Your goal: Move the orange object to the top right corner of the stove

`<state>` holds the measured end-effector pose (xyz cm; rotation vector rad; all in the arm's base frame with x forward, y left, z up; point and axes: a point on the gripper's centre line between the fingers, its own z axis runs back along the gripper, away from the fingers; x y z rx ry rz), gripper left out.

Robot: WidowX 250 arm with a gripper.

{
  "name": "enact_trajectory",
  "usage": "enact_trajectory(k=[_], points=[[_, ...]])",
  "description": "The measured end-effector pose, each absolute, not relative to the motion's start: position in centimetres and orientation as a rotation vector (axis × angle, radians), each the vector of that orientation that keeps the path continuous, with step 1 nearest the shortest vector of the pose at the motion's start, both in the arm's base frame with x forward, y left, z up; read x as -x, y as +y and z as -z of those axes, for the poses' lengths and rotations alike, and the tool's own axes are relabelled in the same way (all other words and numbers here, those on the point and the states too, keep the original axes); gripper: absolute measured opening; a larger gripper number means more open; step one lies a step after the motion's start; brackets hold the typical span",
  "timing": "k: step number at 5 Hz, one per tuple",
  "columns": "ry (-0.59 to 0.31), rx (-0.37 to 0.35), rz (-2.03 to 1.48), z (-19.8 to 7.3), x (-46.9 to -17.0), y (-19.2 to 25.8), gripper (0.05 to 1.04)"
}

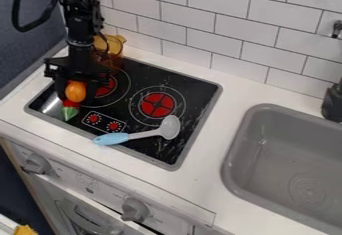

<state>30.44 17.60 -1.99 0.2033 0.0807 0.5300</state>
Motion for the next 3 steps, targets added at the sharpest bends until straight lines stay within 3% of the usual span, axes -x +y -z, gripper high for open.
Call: enact_trajectory(k=[3], points=[[0.077, -0.100, -0.501, 0.7, -30.8, 16.2, 0.623]])
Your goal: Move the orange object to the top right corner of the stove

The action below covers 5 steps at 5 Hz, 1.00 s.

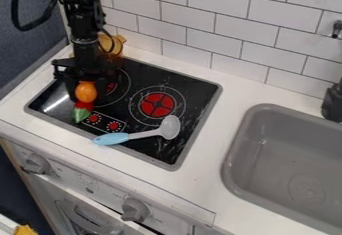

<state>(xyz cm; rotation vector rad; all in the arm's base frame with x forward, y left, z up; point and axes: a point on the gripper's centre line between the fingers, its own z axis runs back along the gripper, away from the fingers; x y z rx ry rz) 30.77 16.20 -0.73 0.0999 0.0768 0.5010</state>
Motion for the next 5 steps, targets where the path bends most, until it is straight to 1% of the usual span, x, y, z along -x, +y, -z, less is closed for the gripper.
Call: enact_trajectory(k=[1, 2, 3, 4, 5], points=[[0.018, -0.049, -0.479, -2.0, -31.4, 15.6, 0.622], [-0.001, -0.027, -0.448, -3.3, -31.3, 14.7, 0.622], [-0.024, -0.016, -0.347, -4.1, -32.0, 11.9, 0.622], [-0.040, -0.034, -0.239, -3.7, -33.6, 7.9, 0.622], [-0.030, -0.028, -0.203, -1.9, -35.4, 5.4, 0.622]])
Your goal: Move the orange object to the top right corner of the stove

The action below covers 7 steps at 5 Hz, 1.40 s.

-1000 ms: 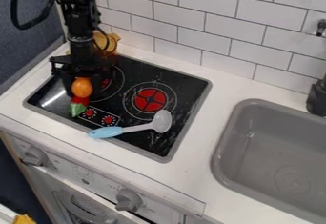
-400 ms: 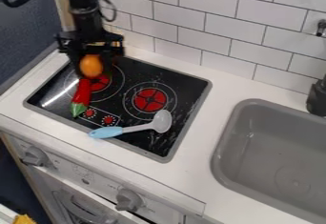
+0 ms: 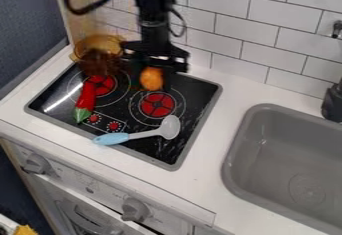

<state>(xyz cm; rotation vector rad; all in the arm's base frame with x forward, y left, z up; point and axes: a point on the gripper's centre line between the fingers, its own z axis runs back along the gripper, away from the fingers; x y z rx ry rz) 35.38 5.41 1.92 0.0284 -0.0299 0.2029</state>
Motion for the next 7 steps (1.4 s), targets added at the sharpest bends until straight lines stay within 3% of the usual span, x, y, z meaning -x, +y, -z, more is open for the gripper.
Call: enact_trajectory(k=[1, 2, 3, 4, 5, 7], points=[[-0.050, -0.050, -0.183, -0.4, -37.6, 3.1, 0.622], [-0.015, -0.054, -0.143, 1.8, -39.2, 1.2, 0.622], [-0.032, -0.053, -0.146, 2.1, -40.6, 1.1, 0.622], [-0.032, -0.047, -0.151, 2.0, -41.0, 1.0, 0.693], [-0.029, -0.037, -0.142, 2.2, -40.9, 0.9, 0.959], [-0.012, -0.001, -0.134, 2.2, -40.2, 0.6, 0.996]])
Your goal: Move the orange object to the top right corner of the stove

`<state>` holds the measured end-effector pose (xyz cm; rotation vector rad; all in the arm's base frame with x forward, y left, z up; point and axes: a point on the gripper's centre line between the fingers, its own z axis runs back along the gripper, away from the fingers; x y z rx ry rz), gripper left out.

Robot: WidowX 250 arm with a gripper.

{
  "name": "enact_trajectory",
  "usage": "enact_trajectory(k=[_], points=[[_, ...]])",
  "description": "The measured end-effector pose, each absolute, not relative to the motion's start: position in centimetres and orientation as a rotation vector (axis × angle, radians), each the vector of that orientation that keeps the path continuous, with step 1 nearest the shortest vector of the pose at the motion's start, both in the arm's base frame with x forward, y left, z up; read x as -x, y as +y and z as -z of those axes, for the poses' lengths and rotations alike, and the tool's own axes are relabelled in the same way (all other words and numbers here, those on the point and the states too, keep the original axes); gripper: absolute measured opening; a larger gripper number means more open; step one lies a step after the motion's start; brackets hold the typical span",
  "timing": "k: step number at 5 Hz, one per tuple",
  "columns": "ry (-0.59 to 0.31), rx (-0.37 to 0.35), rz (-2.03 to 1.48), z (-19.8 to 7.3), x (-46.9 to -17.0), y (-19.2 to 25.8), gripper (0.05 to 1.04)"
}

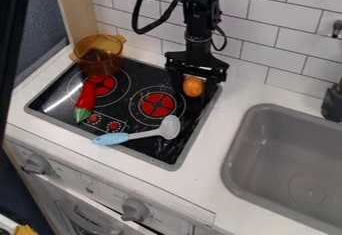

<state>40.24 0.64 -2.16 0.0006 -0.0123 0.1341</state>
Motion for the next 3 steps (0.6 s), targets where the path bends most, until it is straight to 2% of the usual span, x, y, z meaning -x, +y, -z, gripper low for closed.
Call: enact_trajectory(k=[1, 2, 3], points=[[-0.020, 0.011, -0.116, 1.1, -40.0, 0.5, 0.999], [-0.047, 0.024, -0.110, -1.6, -40.1, 0.3, 0.999], [-0.077, 0.074, -0.109, -3.8, -39.9, 0.4, 0.999]])
